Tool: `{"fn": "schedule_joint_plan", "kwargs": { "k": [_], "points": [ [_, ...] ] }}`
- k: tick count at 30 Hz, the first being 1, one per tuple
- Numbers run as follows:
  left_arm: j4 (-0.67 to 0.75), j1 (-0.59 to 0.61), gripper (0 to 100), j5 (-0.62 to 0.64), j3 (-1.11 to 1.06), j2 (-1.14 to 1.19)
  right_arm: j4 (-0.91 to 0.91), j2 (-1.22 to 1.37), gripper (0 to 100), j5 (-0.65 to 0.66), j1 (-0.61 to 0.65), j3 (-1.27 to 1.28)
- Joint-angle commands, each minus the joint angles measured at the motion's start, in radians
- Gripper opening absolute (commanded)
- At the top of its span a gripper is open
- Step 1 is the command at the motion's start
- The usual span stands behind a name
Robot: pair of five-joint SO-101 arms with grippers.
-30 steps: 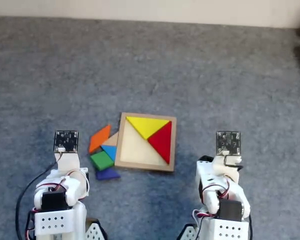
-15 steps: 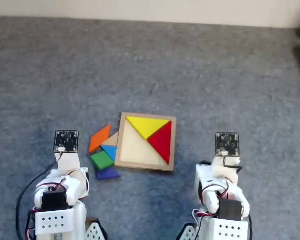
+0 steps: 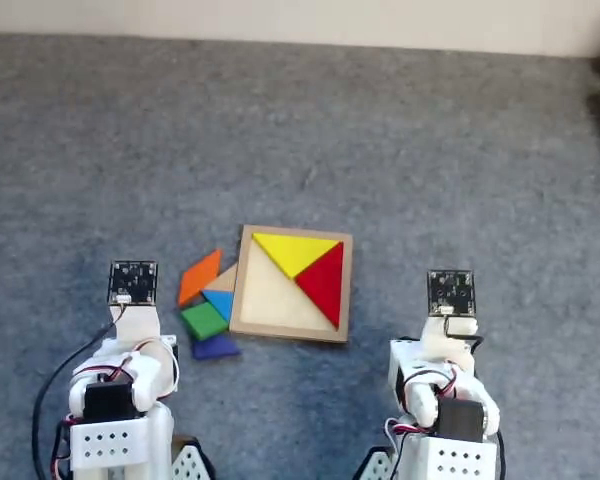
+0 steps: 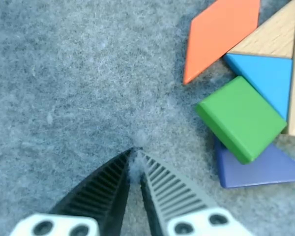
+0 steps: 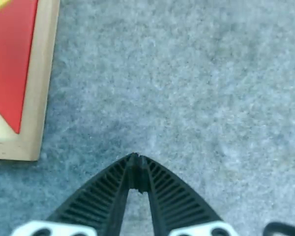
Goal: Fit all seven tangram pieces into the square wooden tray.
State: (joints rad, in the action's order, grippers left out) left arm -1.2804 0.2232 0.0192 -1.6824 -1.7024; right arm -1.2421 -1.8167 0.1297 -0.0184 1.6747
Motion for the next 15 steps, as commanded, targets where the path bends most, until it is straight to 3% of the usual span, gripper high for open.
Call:
{"fn": "schedule_joint_plan", "kwargs": {
  "k": [1, 8, 15],
  "points": [
    [-0.005, 0.001, 1, -0.003, 0.001, -0.015, -0.008, -0.018, 0.5, 0.011, -0.012, 0.102],
    [-0.005, -0.113, 1, -0.003, -0.001, -0.015, -0.008, -0.018, 0.5, 0.011, -0.012, 0.102],
    [-0.009, -0.12, 1, -0.005, 0.002, -0.015, -0.008, -0.018, 0.5, 0.011, -0.012, 0.102]
  ]
}}
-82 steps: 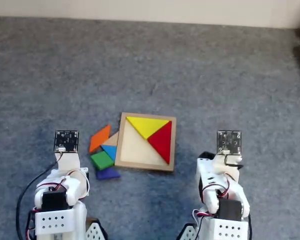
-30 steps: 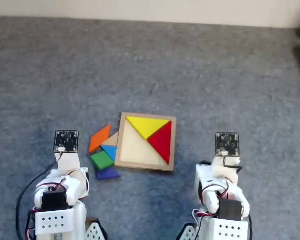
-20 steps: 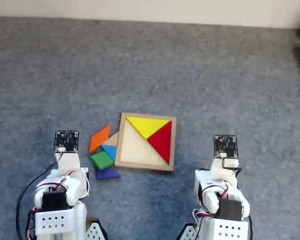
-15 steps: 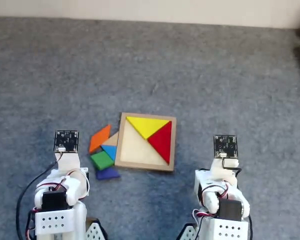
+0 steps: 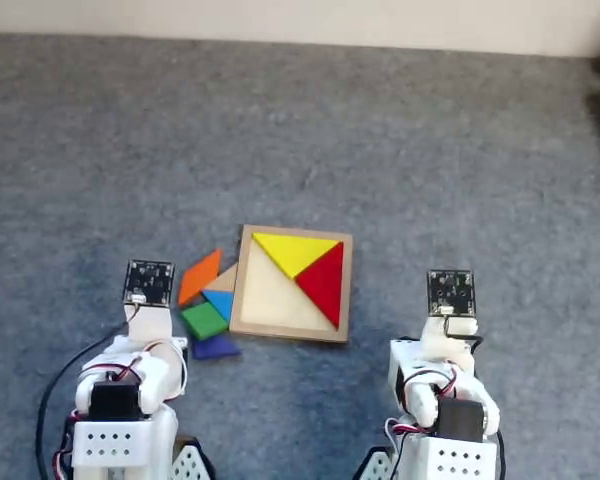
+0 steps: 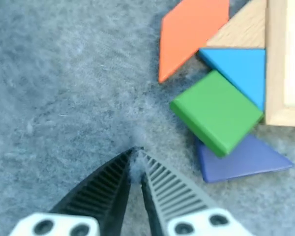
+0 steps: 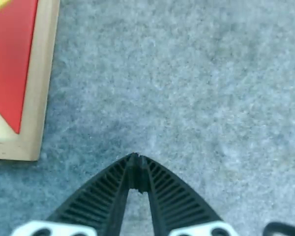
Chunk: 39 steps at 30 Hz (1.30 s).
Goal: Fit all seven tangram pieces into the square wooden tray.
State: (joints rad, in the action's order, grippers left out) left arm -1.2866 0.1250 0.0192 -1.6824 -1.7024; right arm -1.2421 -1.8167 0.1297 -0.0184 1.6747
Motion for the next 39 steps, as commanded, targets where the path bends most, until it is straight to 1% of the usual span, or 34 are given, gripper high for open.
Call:
{"fn": "schedule_joint_plan", "kwargs": {
  "k": [1, 4, 5, 6, 9, 10, 11, 14, 17, 19, 23, 25, 28, 30, 35, 38, 39],
  "points": [
    [-0.003, -0.021, 1, -0.005, 0.012, -0.015, -0.008, -0.018, 0.5, 0.011, -0.012, 0.102],
    [-0.003, -0.019, 1, -0.009, 0.081, -0.015, -0.008, -0.018, 0.5, 0.011, -0.012, 0.102],
    [-0.003, -0.019, 1, -0.038, 0.113, -0.015, -0.008, -0.018, 0.5, 0.011, -0.012, 0.102],
    [-0.003, -0.019, 1, -0.109, 0.148, -0.015, -0.008, -0.018, 0.5, 0.011, -0.012, 0.102],
    [-0.005, -0.018, 1, -0.434, 0.246, -0.015, -0.008, -0.018, 0.5, 0.011, -0.012, 0.102],
    [-0.017, -0.012, 1, -0.525, 0.282, -0.013, -0.008, -0.018, 0.5, 0.011, -0.012, 0.102],
    [-0.034, -0.001, 1, -0.559, 0.315, -0.005, -0.008, -0.018, 0.5, 0.011, -0.012, 0.102],
    [-0.051, 0.01, 1, -0.516, 0.427, -0.001, -0.008, -0.018, 0.5, 0.011, -0.012, 0.102],
    [-0.117, 0.005, 1, -0.512, 0.542, 0.033, -0.008, -0.018, 0.5, 0.011, -0.012, 0.102],
    [-0.141, 0.005, 1, -0.512, 0.615, 0.12, -0.008, -0.018, 0.5, 0.011, -0.012, 0.102],
    [-0.141, 0.005, 1, -0.514, 0.73, 0.406, -0.008, -0.018, 0.5, 0.011, -0.012, 0.102],
    [-0.141, 0.005, 7, -0.514, 0.779, 0.553, -0.008, -0.018, 0.5, 0.011, -0.012, 0.102],
    [-0.14, 0.005, 18, -0.511, 0.839, 0.748, -0.008, -0.018, 0.5, 0.011, -0.012, 0.102],
    [-0.106, 0.007, 22, -0.511, 0.874, 0.865, -0.008, -0.018, 0.5, 0.011, -0.012, 0.102],
    [0.026, 0.005, 23, -0.516, 0.938, 1.115, -0.008, -0.018, 0.5, 0.011, -0.012, 0.102],
    [0.077, 0.005, 23, -0.522, 0.986, 1.242, -0.008, -0.018, 0.5, 0.011, -0.012, 0.102],
    [0.086, 0.005, 23, -0.548, 1.004, 1.282, -0.008, -0.018, 0.5, 0.011, -0.012, 0.102]
  ]
}}
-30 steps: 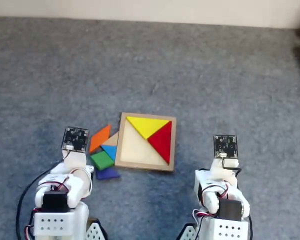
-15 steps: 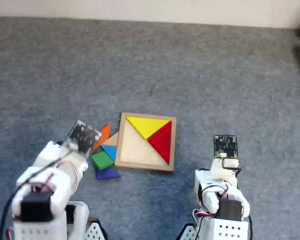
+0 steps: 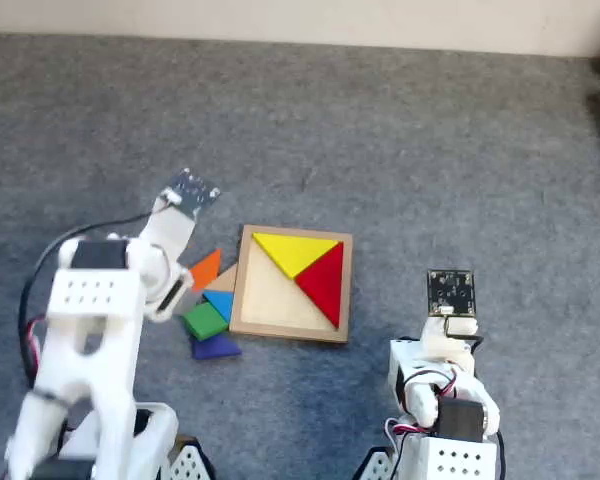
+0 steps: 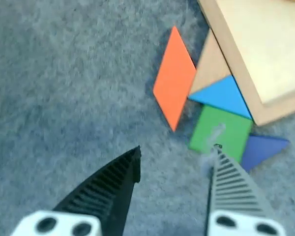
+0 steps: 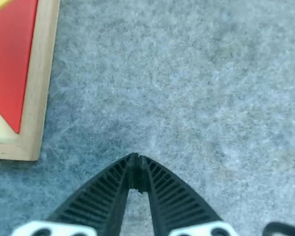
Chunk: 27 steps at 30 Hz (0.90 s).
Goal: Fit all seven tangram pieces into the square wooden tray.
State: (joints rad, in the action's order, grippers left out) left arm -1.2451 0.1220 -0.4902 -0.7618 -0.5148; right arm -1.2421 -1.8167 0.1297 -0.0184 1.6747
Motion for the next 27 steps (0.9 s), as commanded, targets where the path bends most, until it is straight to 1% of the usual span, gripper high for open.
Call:
{"fn": "schedule_joint_plan", "kwargs": {
  "k": [1, 4, 8, 18, 22, 27],
  "points": [
    [0.052, 0.007, 23, -0.072, 0.104, 0.133, -0.008, -0.018, 0.5, 0.011, -0.012, 0.102],
    [0.066, 0.007, 23, -0.118, 0.165, 0.246, -0.008, -0.018, 0.5, 0.011, -0.012, 0.102],
    [0.066, 0.004, 23, -0.12, 0.259, 0.384, -0.008, -0.018, 0.5, 0.011, -0.012, 0.102],
    [0.068, -0.077, 22, -0.127, 0.409, 0.625, -0.008, -0.018, 0.5, 0.011, -0.012, 0.102],
    [0.069, -0.076, 22, -0.209, 0.443, 0.705, -0.008, -0.018, 0.5, 0.011, -0.012, 0.102],
    [0.069, -0.071, 21, -0.238, 0.475, 0.779, -0.008, -0.018, 0.5, 0.011, -0.012, 0.102]
  ]
}}
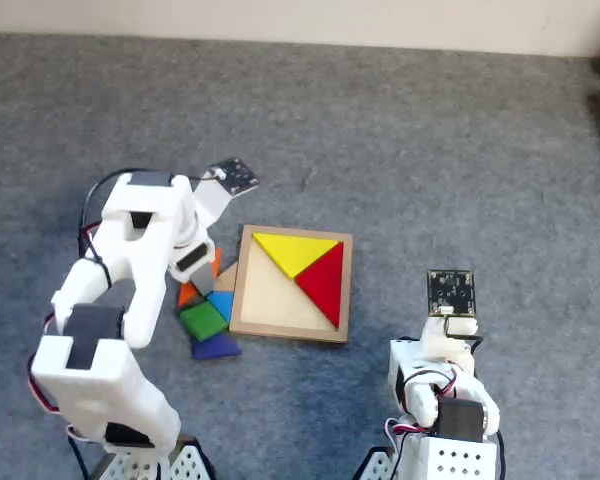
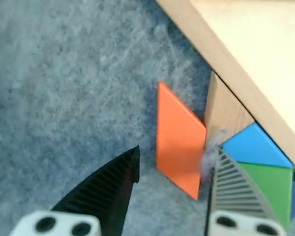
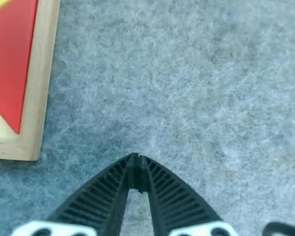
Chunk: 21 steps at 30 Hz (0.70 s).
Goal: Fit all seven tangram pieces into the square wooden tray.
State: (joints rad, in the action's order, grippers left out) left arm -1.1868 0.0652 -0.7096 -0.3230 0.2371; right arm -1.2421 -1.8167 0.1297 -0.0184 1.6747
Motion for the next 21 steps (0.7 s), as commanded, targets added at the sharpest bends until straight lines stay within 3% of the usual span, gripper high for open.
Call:
{"fn": "schedule_joint_plan", "kwargs": {
  "k": [1, 9, 17, 21],
  "points": [
    [0.011, -0.015, 20, -0.038, 0.041, 0.039, -0.008, -0.018, 0.5, 0.011, -0.012, 0.102],
    [0.003, -0.007, 17, -0.169, 0.044, 0.074, -0.008, -0.018, 0.5, 0.011, -0.012, 0.102],
    [0.003, 0.024, 16, -0.163, 0.044, 0.073, -0.008, -0.018, 0.5, 0.011, -0.012, 0.102],
    [0.002, 0.022, 9, -0.13, 0.044, 0.07, -0.008, -0.018, 0.5, 0.011, -0.012, 0.102]
  ]
}}
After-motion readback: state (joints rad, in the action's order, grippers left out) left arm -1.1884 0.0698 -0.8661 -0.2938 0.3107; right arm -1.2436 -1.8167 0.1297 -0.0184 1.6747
